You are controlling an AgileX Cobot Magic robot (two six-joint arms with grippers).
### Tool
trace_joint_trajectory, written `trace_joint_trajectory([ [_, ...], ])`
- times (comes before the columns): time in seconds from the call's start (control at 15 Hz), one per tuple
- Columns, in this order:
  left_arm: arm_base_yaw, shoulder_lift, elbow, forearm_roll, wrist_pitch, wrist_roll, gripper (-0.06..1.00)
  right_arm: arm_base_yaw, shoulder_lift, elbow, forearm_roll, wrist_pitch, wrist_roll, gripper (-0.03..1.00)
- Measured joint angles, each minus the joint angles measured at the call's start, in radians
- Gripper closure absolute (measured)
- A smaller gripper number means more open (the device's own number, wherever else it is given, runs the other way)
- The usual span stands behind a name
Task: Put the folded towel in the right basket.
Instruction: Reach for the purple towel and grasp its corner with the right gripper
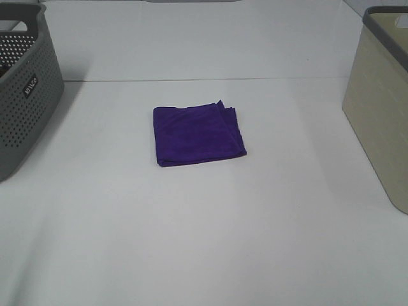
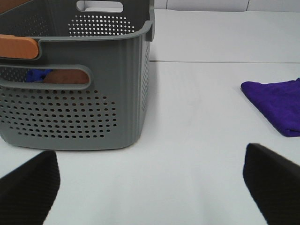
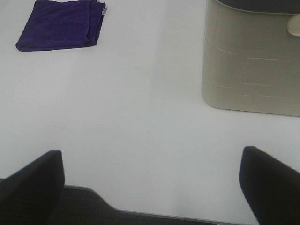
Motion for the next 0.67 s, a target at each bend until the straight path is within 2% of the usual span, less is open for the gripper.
trace_joint_trajectory([
  [0.67, 0.000, 0.000, 0.000, 0.000, 0.000, 0.000, -0.05, 0.000, 0.000, 0.000, -0.001, 0.000, 0.000, -0.01],
])
